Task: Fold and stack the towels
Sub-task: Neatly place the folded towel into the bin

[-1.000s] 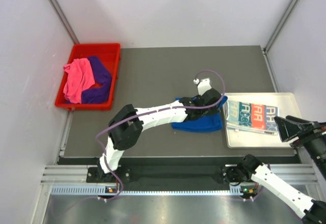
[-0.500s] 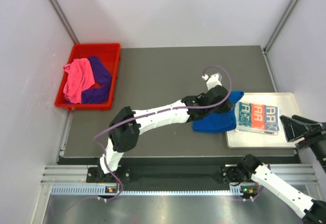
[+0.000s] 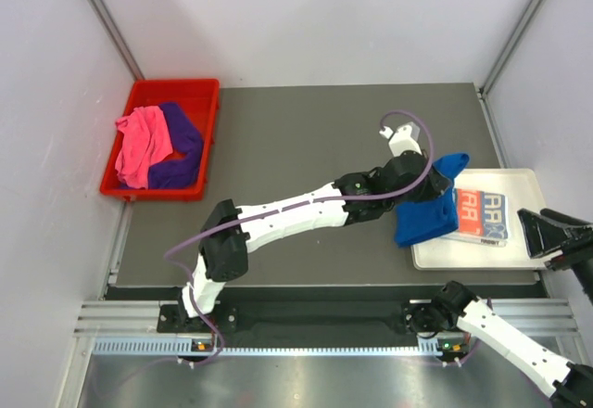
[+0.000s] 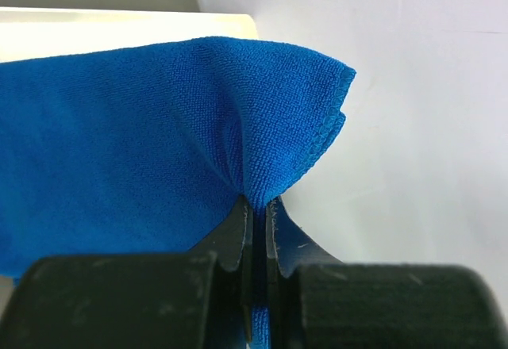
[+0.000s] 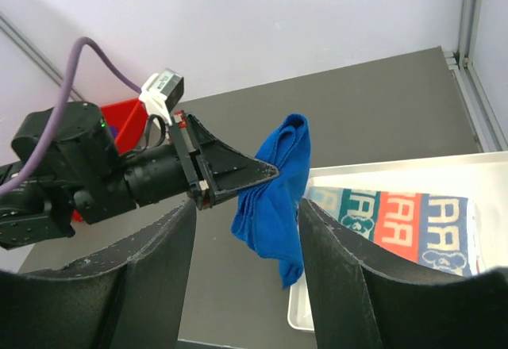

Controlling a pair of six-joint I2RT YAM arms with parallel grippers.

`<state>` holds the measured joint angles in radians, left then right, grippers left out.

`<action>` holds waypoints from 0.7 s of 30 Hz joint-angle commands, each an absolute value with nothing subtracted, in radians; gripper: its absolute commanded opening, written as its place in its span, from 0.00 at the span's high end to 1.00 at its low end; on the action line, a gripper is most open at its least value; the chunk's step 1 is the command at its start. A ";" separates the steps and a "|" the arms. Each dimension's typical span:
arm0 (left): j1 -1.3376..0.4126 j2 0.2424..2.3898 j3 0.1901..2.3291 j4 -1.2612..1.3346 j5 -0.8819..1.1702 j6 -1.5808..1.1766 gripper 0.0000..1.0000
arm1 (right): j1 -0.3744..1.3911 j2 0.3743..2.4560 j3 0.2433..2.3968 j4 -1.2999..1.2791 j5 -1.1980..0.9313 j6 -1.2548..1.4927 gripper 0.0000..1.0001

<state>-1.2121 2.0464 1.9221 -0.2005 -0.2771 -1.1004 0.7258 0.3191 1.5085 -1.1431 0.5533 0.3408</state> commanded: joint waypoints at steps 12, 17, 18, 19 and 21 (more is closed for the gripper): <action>-1.249 1.996 2.059 -0.170 -0.357 -1.037 1.00 | 0.738 0.360 1.542 -1.134 0.572 0.319 0.46; -1.250 2.009 2.095 -0.183 -0.353 -1.022 1.00 | 0.738 0.357 1.545 -1.137 0.572 0.319 0.46; -1.250 2.014 2.105 -0.183 -0.350 -1.022 1.00 | 0.739 0.359 1.545 -1.137 0.574 0.319 0.46; -1.250 2.017 2.111 -0.187 -0.348 -1.022 1.00 | 0.738 0.359 1.546 -1.137 0.574 0.319 0.46; -1.250 2.031 2.120 -0.178 -0.333 -1.020 1.00 | 0.736 0.360 1.546 -1.138 0.571 0.321 0.47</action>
<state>-1.2453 2.0464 2.0563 -0.2207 -0.3321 -1.0409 0.7265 0.3294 1.5215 -1.1450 0.5636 0.3393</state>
